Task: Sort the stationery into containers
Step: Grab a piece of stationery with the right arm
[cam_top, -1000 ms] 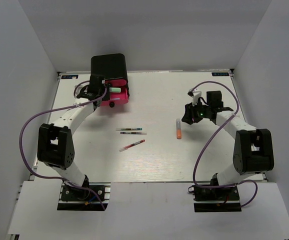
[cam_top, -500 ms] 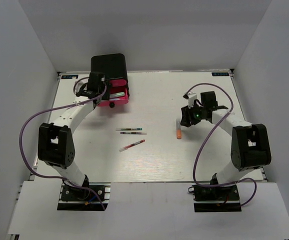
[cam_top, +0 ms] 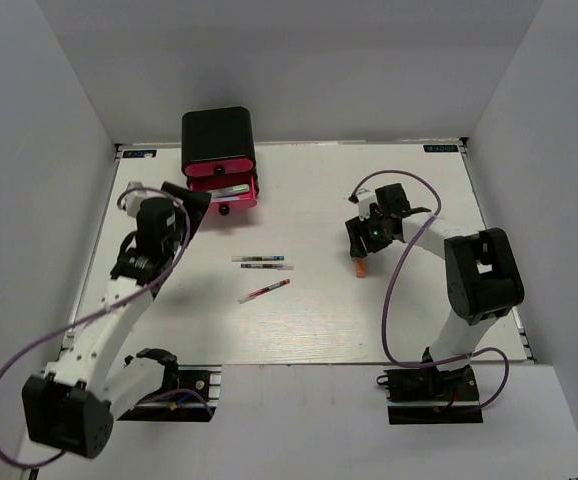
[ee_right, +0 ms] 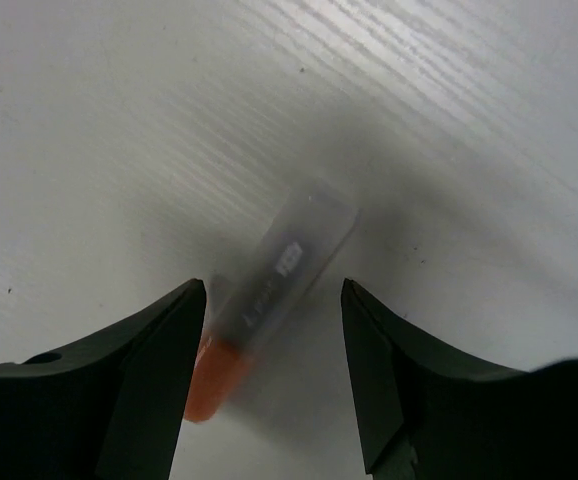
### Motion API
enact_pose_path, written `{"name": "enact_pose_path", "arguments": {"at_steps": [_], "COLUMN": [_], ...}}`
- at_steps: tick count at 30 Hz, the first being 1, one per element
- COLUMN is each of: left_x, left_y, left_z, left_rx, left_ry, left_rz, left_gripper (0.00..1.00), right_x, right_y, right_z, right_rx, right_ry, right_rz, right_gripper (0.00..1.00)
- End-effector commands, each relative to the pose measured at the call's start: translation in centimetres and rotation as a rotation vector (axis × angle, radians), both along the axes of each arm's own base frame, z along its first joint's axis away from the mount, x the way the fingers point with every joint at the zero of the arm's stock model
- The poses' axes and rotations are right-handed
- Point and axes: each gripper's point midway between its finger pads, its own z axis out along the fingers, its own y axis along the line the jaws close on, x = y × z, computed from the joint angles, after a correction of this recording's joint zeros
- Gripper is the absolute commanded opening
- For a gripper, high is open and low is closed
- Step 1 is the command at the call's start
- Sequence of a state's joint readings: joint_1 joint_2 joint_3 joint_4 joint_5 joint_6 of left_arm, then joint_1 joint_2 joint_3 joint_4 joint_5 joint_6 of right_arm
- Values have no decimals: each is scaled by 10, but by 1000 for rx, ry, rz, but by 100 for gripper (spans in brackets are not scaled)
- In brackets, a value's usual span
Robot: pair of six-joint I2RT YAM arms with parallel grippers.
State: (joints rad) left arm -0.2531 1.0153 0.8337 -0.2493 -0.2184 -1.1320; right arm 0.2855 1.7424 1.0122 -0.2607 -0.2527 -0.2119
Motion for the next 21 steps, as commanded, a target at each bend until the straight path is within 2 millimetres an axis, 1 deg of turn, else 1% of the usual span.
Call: {"name": "enact_pose_path", "arguments": {"at_steps": [1,2,3,4,5,6,7,8,9,10,11,12,13,14,15,16,17,18,19,21], "left_x": [-34,-40,-47,-52,-56,-61,-62,-66,-68,-71,-73,-73,-73,-72,-73,-73,-73,-71,-72,-72], "left_y": [15,17,18,21,22,23,24,22,20,19,15,15,13,10,8,8,6,6,4,3], "left_z": [-22,-25,-36,-42,-50,-53,-59,-68,-75,-85,-91,-97,-105,-102,-111,-111,-119,-117,-121,-127], "left_rx": [88,88,92,99,91,78,81,57,55,44,26,28,16,9,8,8,8,6,6,6], "left_ry": [21,22,36,50,60,65,77,95,110,129,144,152,167,157,177,178,198,189,207,229], "left_rz": [-4,-4,-5,3,7,13,13,12,0,-4,-14,-14,-23,-32,-44,-44,-51,-52,-59,-67], "left_gripper": [94,94,94,94,94,94,94,94,94,94,94,94,94,94,94,94,94,94,94,94], "right_x": [18,15,14,13,9,6,3,3,0,3,0,6,8,21,21,25,34,33,34,32], "right_y": [-3,-1,-1,0,1,6,8,9,19,25,37,50,57,74,87,95,107,125,138,166], "right_z": [2,0,-6,-7,-10,-10,-10,-8,-3,6,15,31,41,69,84,94,115,139,149,184], "right_rx": [-76,-87,-110,-119,-123,-125,-120,-118,-88,-64,-12,33,62,119,172,188,206,297,307,436], "right_ry": [-35,-30,-23,-19,-13,-25,-24,-37,-54,-73,-73,-134,-160,-241,-279,-330,-410,-464,-548,-640], "right_rz": [-59,-52,-49,-43,-29,26,48,68,160,193,248,359,400,475,530,589,650,725,820,951], "right_gripper": [63,63,60,58,52,37,28,21,15,14,11,11,11,9,9,9,9,9,9,9]}}
